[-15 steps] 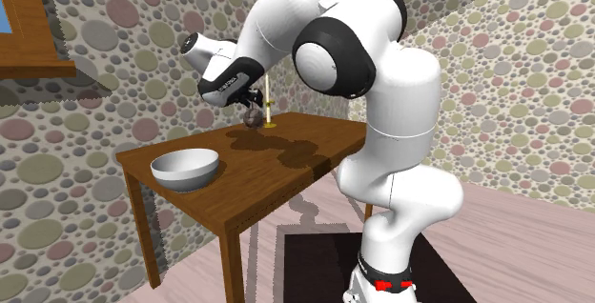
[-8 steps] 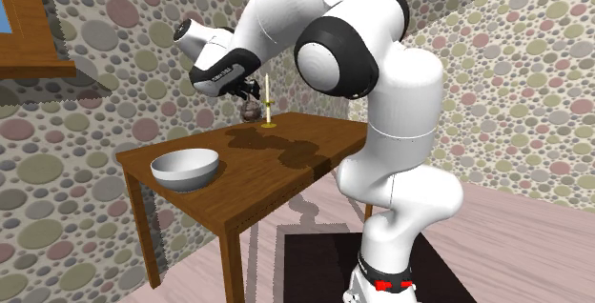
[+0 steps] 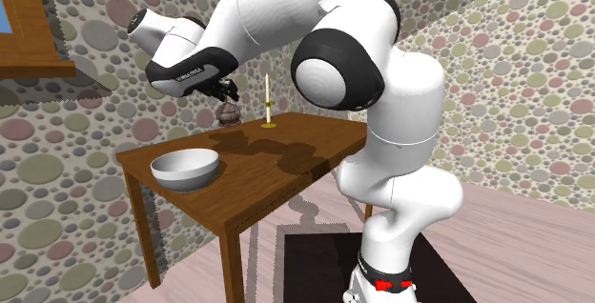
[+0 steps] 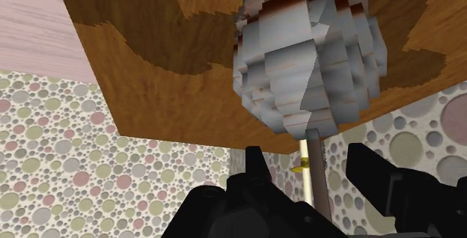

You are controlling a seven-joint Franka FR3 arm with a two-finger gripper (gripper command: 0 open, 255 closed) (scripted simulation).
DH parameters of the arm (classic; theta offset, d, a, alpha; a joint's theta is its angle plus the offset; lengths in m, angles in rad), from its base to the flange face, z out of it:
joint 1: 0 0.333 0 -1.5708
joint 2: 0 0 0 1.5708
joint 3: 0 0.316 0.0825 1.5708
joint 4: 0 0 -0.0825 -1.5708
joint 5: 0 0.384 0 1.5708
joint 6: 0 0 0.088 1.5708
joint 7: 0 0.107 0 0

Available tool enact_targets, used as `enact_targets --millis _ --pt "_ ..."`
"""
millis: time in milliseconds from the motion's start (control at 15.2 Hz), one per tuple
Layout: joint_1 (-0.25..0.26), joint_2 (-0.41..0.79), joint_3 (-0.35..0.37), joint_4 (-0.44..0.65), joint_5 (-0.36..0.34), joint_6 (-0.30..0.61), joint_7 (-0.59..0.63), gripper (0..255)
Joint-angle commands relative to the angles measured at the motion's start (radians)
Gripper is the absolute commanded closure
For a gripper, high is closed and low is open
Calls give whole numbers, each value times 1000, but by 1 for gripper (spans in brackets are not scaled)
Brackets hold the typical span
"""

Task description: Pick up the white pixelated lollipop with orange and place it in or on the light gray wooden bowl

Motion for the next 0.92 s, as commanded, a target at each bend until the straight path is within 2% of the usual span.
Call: enact_targets --millis 0,330,726,858 --pt "-22 -17 53 51 23 -51 10 255" --pt "-88 -75 174 190 87 -171 27 255" --pt "-204 -177 309 422 179 -331 31 255" --pt "-202 -181 313 414 183 -326 38 255"
